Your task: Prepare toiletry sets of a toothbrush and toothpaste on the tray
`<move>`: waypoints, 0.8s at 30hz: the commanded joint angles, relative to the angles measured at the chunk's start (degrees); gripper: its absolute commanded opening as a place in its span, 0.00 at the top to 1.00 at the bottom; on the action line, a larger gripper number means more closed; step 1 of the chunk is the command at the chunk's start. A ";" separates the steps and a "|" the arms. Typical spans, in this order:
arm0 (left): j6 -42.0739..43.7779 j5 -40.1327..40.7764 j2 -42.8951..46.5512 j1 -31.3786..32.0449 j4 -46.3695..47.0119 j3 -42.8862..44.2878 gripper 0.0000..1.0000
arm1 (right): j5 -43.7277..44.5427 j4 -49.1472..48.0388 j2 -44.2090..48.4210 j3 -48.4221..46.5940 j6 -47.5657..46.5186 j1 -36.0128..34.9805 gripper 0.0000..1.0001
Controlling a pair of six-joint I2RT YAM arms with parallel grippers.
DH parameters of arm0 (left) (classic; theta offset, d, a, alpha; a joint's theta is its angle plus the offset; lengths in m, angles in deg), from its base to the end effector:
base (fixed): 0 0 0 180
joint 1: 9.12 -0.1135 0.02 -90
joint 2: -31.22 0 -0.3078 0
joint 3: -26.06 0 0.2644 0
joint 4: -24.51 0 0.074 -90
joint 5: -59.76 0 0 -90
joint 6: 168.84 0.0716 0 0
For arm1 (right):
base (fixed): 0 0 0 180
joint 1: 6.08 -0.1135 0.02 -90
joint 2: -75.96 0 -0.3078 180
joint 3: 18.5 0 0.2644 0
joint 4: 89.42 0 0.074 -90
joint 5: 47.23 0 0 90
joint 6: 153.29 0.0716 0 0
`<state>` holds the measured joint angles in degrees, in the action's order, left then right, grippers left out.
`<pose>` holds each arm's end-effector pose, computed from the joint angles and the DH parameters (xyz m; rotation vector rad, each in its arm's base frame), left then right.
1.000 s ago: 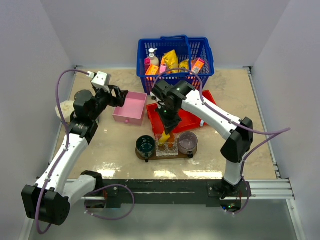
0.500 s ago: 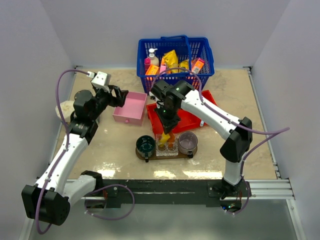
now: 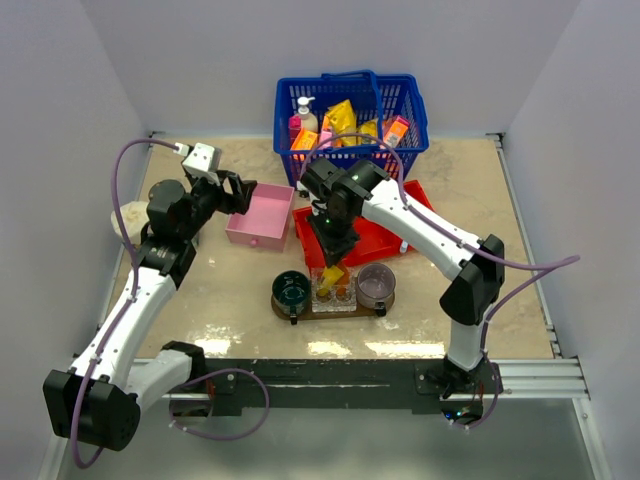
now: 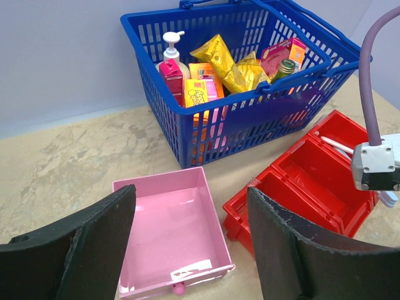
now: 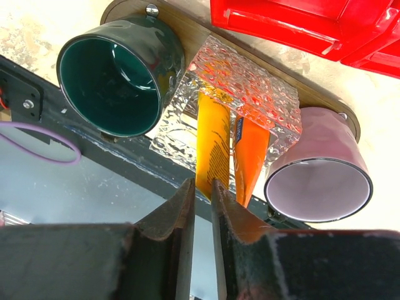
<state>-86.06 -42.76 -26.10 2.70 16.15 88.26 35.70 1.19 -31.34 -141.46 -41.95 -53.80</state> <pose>0.2522 -0.0686 0.3863 0.2348 1.6308 -0.4324 0.2651 0.3047 0.3387 -0.7017 2.8879 0.3738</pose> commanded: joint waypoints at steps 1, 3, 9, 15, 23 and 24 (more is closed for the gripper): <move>1.25 0.30 0.28 0.23 1.13 2.42 0.24 | -1.28 2.14 0.52 -2.74 -0.34 -0.53 0.85; 1.25 0.30 0.37 0.23 1.13 2.42 0.24 | -1.28 2.14 0.52 -2.92 -0.25 -0.62 0.87; 1.25 0.30 0.45 0.23 1.13 2.42 0.24 | -1.19 2.22 -0.01 -3.54 0.01 -1.40 0.90; 1.25 0.30 0.37 0.23 1.13 2.43 0.24 | 0.39 2.14 -0.53 -4.41 0.10 -1.76 0.89; 1.25 0.21 0.28 0.23 1.13 2.51 0.24 | 0.57 2.22 -0.80 -4.86 0.28 -2.29 0.83; 1.25 0.21 0.37 0.23 1.13 2.43 0.24 | 0.74 2.22 -0.80 -4.86 0.36 -2.29 0.82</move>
<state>-86.06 -42.76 -26.10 2.70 16.00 88.26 35.79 1.08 -31.78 -144.02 -41.84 -55.59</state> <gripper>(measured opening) 0.760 0.161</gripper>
